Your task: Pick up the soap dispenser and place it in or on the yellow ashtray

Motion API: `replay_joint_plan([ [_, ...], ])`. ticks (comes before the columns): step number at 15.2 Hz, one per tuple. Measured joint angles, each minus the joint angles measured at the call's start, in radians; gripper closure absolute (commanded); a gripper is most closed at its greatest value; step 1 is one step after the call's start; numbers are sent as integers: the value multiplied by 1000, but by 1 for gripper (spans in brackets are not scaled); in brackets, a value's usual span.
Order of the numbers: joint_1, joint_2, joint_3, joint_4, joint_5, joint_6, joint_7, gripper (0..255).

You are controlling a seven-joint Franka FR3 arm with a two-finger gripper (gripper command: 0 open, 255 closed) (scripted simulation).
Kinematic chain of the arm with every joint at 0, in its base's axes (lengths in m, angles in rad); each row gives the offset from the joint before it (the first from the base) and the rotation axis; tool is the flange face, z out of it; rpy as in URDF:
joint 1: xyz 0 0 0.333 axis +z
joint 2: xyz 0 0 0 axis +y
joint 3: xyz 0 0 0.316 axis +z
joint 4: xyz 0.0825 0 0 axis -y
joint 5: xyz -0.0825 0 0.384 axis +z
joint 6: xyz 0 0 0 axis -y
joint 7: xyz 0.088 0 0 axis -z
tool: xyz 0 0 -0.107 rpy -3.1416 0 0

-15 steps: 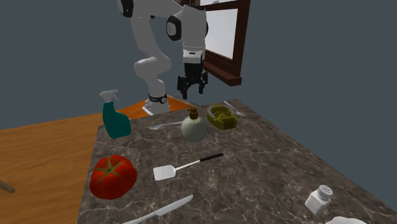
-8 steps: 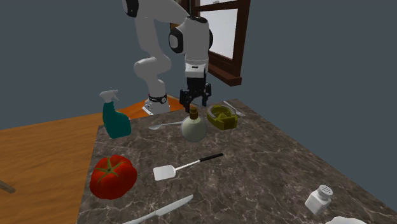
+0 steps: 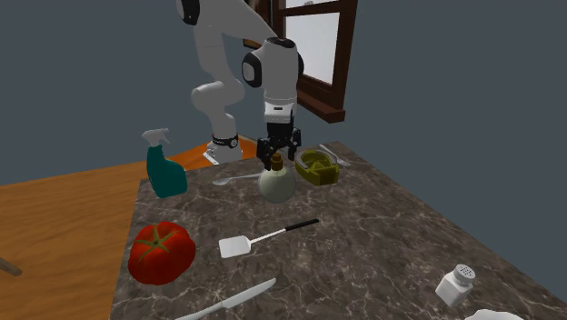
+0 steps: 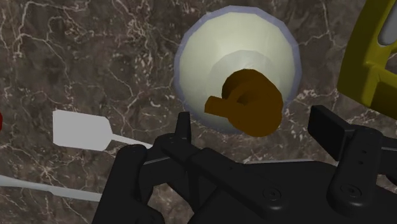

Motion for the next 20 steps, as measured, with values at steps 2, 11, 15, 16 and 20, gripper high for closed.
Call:
replay_joint_plan([
  [2, 0, 0, 0, -1, 0, 2, 0, 0],
  [11, 0, 1, 0, -1, 0, 2, 0, 255],
  [15, 0, -4, 0, 1, -1, -5, 1, 255],
  [16, 0, -7, 1, 8, -2, -15, 2, 255],
  [20, 1, -33, 3, 35, -8, -67, 6, 255],
])
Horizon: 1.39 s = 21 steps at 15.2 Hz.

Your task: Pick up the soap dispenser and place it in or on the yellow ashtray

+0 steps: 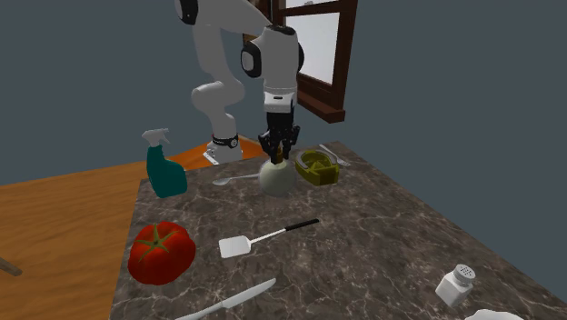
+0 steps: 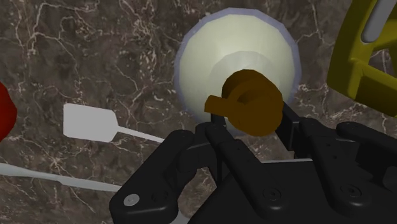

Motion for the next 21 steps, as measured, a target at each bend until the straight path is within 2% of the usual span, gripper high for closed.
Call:
replay_joint_plan([
  [17, 1, -66, 9, 165, -11, -230, 3, 255],
  [21, 31, -98, 56, 175, -8, -274, 77, 255],
])
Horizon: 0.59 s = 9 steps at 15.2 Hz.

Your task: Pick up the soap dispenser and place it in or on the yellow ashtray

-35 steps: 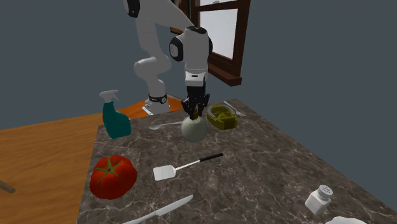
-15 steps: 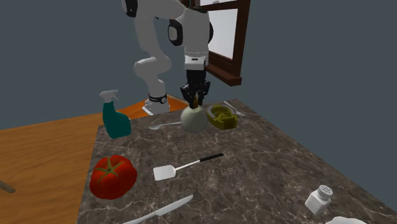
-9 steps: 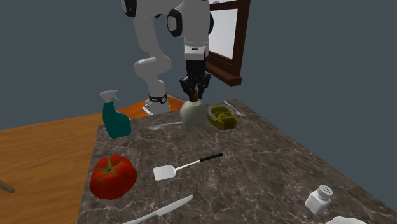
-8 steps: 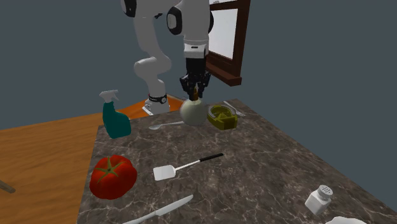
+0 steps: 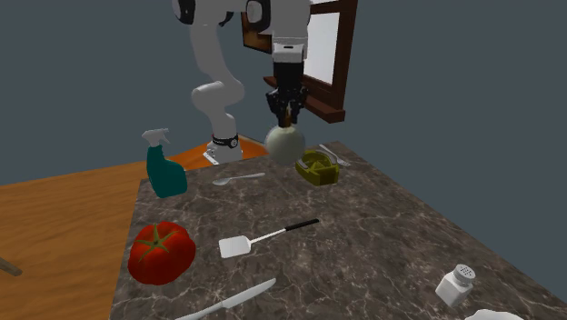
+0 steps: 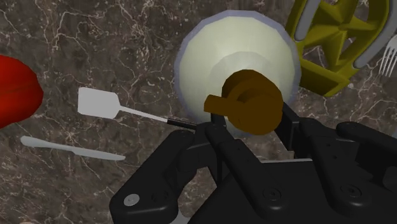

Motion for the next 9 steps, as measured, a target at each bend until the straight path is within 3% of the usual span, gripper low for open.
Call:
replay_joint_plan([
  [9, 89, -2, 134, 56, 31, -66, 209, 255],
])
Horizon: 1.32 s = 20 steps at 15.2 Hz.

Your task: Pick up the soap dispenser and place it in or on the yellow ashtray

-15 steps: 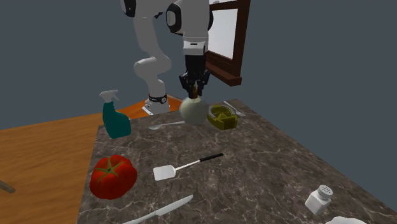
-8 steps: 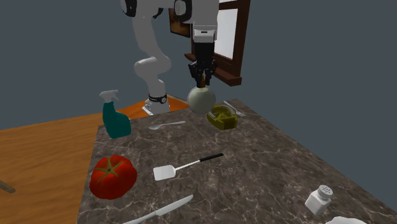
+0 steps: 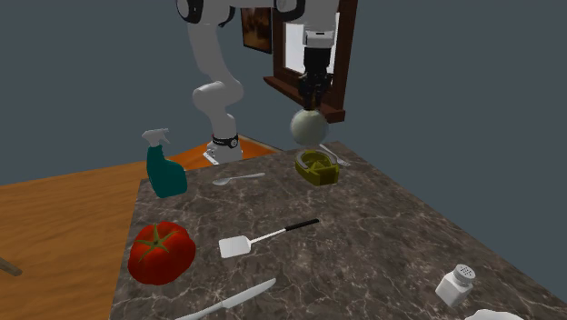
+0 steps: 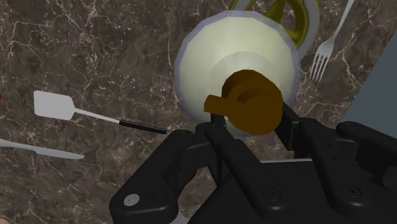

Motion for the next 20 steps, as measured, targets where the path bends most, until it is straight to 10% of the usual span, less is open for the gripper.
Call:
replay_joint_plan([
  [7, 58, 26, 85, 85, 20, -61, 136, 255],
  [20, 63, 40, 91, -71, 21, 107, 150, 255],
])
